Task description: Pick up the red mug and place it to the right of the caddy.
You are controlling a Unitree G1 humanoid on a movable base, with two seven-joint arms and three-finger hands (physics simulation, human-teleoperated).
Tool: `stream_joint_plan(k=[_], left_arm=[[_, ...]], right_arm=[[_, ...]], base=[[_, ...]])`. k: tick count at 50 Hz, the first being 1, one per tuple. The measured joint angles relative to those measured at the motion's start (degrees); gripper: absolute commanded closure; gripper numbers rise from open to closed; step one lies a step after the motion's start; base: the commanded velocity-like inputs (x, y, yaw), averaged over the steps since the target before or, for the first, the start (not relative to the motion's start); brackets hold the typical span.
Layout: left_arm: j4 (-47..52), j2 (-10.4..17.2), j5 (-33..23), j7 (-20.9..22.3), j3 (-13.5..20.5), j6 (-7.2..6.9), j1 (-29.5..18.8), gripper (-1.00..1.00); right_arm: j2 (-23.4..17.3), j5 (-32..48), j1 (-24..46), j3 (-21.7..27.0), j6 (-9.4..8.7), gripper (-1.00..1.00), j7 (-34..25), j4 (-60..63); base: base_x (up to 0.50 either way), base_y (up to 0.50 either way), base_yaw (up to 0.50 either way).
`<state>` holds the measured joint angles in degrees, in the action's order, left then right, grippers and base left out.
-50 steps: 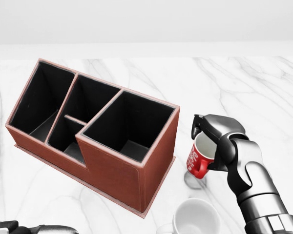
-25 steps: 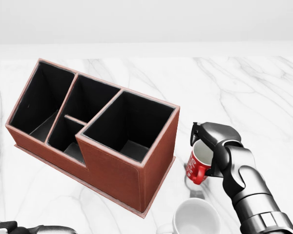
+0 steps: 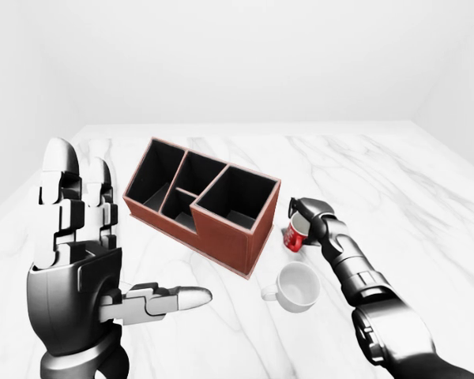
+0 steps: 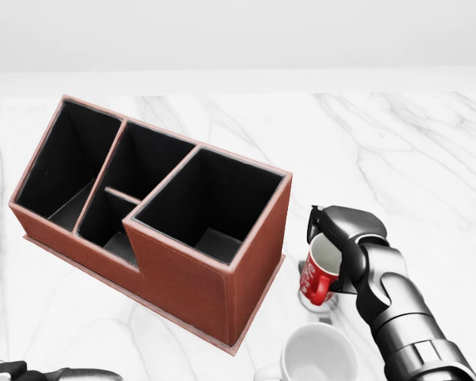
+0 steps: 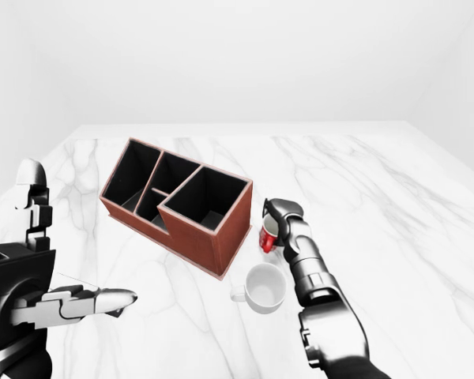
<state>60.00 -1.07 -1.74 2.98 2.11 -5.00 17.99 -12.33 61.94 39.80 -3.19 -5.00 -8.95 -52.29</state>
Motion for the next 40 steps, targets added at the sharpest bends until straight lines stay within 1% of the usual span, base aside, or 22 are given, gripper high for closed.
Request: stream_joint_plan(k=[14, 31, 32, 33, 35, 36, 37, 40], left_arm=[[0.00, -0.09, 0.21, 0.19, 0.20, 0.00, 0.29, -1.00], [0.00, -0.17, 0.40, 0.41, 0.46, 0.00, 0.32, -1.00], [0.00, -0.18, 0.41, 0.42, 0.48, 0.00, 0.31, -1.00], [0.00, -0.18, 0.43, 0.43, 0.51, 0.00, 0.30, -1.00], [0.00, -0.20, 0.45, 0.46, 0.55, 0.00, 0.30, -1.00], [0.00, -0.20, 0.46, 0.47, 0.57, 0.00, 0.30, -1.00], [0.00, -0.21, 0.47, 0.48, 0.59, 0.00, 0.30, -1.00], [0.00, -0.22, 0.49, 0.50, 0.62, 0.00, 0.28, -1.00]], right_arm=[[0.43, -1.01, 0.98, -0.40, 0.00, 1.00, 1.87, -3.22], [0.63, -1.55, 1.31, -0.86, 0.00, 1.00, 2.55, -5.18], [0.63, -1.56, 1.31, -0.87, 0.00, 0.67, 2.58, -5.25], [0.64, -1.60, 1.34, -0.86, 0.00, 0.51, 2.69, -5.33], [0.64, -1.65, 1.38, -0.90, 0.00, 0.00, 2.87, -5.50], [0.65, -1.69, 1.38, -0.95, 0.00, -0.47, 2.91, -5.56], [0.66, -1.74, 1.35, -1.04, 0.00, -1.00, 2.81, -5.65], [0.67, -1.55, 1.35, -1.06, 0.00, -1.00, 2.92, -5.70]], base=[[0.00, 0.00, 0.00], [0.00, 0.00, 0.00], [0.00, 0.00, 0.00], [0.00, 0.00, 0.00], [0.00, 0.00, 0.00], [0.00, 0.00, 0.00], [0.00, 0.00, 0.00], [0.00, 0.00, 0.00]])
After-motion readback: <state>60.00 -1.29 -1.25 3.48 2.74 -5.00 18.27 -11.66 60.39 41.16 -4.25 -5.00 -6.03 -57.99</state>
